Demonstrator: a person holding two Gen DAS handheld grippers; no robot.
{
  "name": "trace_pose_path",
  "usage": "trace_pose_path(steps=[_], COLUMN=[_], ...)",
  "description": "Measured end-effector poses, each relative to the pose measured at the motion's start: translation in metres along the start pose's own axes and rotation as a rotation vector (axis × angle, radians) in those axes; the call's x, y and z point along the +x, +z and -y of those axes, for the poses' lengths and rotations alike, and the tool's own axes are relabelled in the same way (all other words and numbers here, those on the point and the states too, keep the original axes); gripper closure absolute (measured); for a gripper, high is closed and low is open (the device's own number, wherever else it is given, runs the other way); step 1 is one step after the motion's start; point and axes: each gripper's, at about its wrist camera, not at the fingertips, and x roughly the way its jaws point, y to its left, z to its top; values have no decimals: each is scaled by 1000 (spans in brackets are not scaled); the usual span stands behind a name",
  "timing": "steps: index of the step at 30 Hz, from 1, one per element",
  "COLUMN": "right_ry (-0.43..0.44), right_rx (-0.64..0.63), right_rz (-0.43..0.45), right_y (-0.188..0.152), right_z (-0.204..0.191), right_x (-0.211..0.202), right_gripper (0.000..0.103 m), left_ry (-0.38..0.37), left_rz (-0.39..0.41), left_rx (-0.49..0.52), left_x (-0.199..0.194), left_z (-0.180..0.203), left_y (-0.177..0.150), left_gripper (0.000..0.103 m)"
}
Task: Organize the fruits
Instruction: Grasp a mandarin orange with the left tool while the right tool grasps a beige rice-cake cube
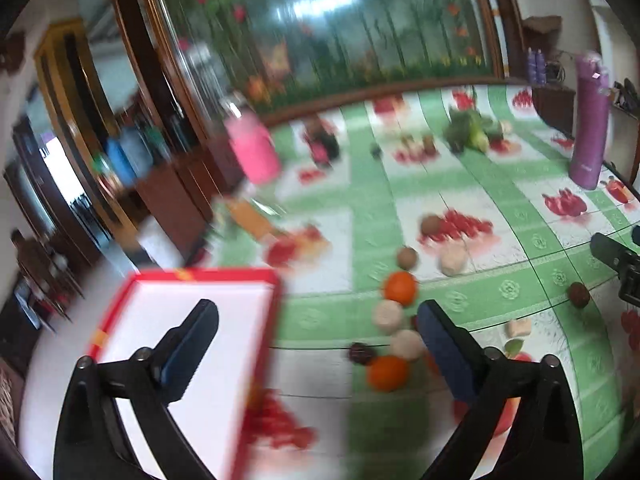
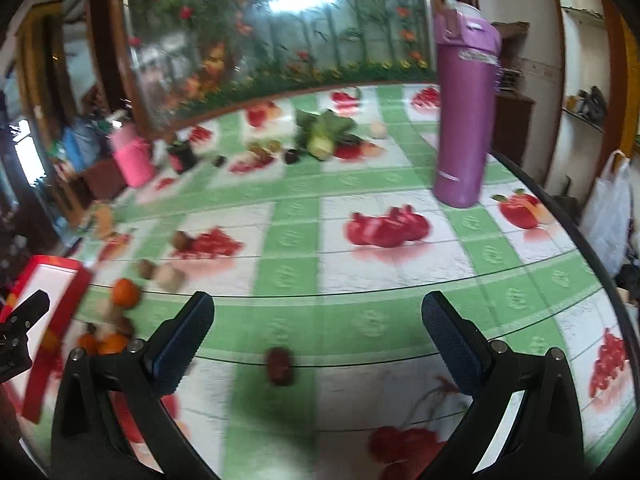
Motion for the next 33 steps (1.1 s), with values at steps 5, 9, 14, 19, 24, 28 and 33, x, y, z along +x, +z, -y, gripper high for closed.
trace_pose_path(steps=[5,9,14,19,24,28,33], right_ry=[88,136,200,220,200,207,192], right_rx=[-46,-78,-139,-166,-178,-185,-187], right_rz=[-9,-31,-66,-150,-189,-191,-242], right_y=[-4,-10,-24,-30,-35,-35,-38], right_z=[-37,-55,-68,-83,-87,-89,-90], right_x=[4,5,-2,13,23,24,36], right_gripper=[0,0,4,29,35,35,50], left_ry=[21,-27,-48,-121,-196,-276,-343], left_rz=[26,-23,-46,-84,-116,-156,-194], left_rx=[-47,-50,-34,-27,-34,-49,-57], left_x=[-11,-3,2,8,10,14,21], left_z=[-34,-38,-35,-28,-24,-16,-7], left_y=[-13,-26,-41,-46,-49,-49,-46], left_gripper=[3,3,3,4,20,34,52])
